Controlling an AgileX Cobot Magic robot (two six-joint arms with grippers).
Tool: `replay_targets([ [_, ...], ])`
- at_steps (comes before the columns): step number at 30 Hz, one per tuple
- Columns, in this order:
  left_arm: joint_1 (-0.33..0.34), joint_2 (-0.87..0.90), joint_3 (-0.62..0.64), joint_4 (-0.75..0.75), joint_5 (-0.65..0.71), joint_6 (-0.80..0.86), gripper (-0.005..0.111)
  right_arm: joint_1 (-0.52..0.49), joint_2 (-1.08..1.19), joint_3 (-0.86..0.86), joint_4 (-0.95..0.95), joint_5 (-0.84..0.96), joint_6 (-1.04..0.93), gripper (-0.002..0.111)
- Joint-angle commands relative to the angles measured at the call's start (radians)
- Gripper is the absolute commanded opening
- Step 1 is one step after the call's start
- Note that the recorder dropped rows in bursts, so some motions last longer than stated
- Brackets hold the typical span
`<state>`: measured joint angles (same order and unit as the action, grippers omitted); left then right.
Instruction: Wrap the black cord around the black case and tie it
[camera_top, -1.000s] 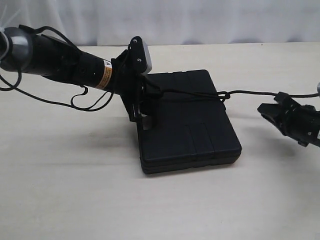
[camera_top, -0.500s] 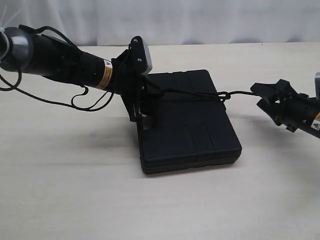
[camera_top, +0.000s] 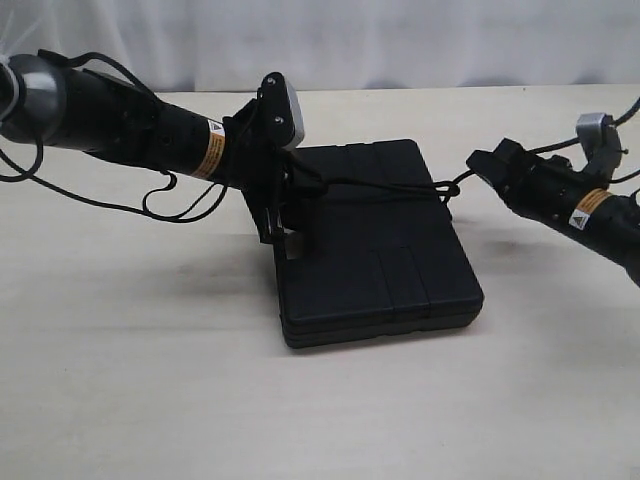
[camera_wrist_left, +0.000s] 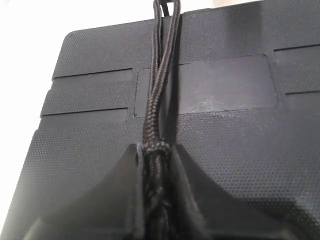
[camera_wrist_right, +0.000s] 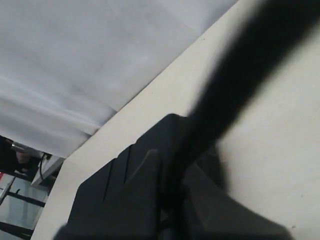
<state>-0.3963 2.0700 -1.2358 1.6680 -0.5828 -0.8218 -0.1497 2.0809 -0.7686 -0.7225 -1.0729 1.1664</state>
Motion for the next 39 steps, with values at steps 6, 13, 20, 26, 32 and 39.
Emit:
replay_targets([
  [6,0.0,-0.005,0.006,-0.001,0.048,-0.005,0.0,-0.039,-0.101,-0.005,-0.016,-0.066,-0.028,0.004],
  [13,0.0,-0.003,0.007,0.076,0.062,-0.02,0.017,-0.033,-0.256,-0.004,-0.088,-0.033,-0.007,0.004],
  [20,0.0,-0.003,0.007,0.076,0.101,-0.016,0.039,-0.033,-0.265,-0.004,-0.097,0.144,-0.007,0.004],
  [26,0.0,-0.003,0.007,0.076,0.121,-0.016,0.039,-0.039,-0.236,-0.004,-0.071,0.123,-0.031,0.004],
  [32,0.0,-0.003,0.007,0.076,0.191,-0.016,0.039,-0.119,-0.27,-0.004,-0.107,0.13,-0.009,0.004],
  [39,0.0,-0.003,0.007,0.076,0.2,-0.016,0.039,-0.217,-0.262,0.068,-0.068,0.157,-0.028,0.004],
])
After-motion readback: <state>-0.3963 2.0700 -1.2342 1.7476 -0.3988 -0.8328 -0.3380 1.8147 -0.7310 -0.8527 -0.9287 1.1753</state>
